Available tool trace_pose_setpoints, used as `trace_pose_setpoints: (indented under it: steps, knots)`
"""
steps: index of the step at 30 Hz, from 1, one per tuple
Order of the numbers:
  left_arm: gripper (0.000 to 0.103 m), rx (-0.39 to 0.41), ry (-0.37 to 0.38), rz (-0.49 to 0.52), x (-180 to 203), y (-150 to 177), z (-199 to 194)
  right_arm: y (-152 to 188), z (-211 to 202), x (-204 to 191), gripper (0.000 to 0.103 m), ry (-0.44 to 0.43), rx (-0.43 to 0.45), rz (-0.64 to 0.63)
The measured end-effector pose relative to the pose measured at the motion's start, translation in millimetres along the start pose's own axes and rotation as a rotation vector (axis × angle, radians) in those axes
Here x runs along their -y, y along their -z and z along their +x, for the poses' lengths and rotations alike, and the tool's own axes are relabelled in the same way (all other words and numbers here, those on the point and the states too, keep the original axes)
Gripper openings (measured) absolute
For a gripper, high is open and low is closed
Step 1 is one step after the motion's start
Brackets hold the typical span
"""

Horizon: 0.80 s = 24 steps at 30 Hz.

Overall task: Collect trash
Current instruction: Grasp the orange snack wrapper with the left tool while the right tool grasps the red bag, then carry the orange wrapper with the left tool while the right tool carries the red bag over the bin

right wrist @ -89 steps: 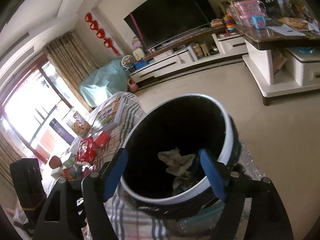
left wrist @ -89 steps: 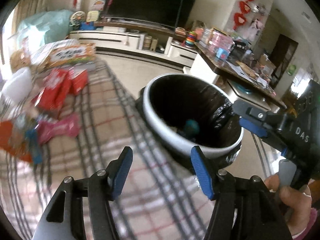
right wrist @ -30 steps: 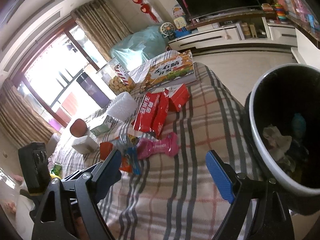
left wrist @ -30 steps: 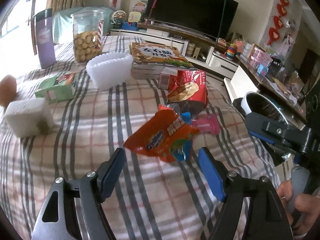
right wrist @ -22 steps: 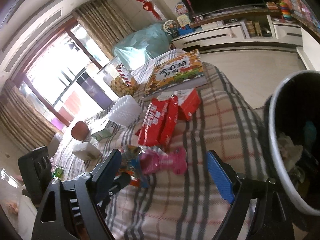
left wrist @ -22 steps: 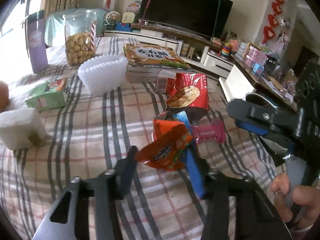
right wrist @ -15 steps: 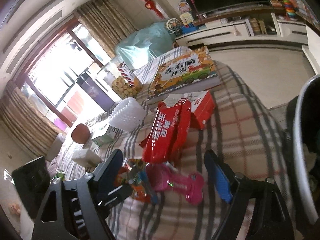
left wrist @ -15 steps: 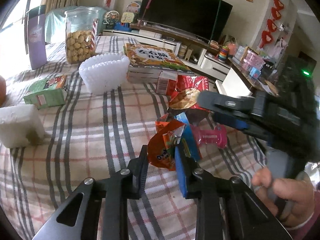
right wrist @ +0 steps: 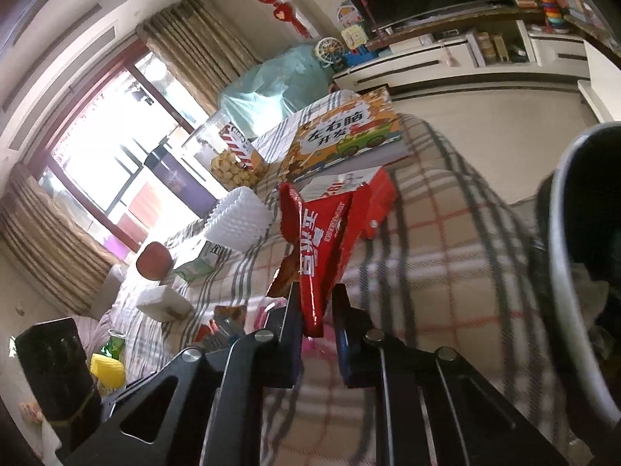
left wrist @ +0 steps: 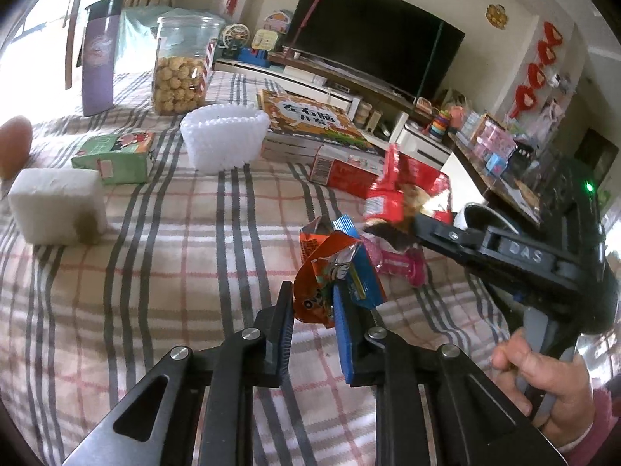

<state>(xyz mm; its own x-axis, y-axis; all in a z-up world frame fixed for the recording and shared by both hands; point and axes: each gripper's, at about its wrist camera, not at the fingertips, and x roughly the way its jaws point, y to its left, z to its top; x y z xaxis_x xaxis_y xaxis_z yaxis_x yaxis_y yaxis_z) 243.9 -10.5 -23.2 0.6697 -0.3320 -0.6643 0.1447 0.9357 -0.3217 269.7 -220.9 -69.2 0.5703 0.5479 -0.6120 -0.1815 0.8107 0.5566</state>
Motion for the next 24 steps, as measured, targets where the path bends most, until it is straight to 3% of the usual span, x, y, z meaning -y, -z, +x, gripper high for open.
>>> trace_pose_setpoints:
  steps: [11,24]
  knots:
    - [0.018,0.031,0.03,0.042,29.2,6.4,-20.2,17.7,-52.7,16.0,0.008,0.004,0.045,0.012]
    - [0.018,0.001,0.096,0.097,69.2,10.8,-8.6,30.9,-101.0,42.4,0.008,0.036,0.098,0.059]
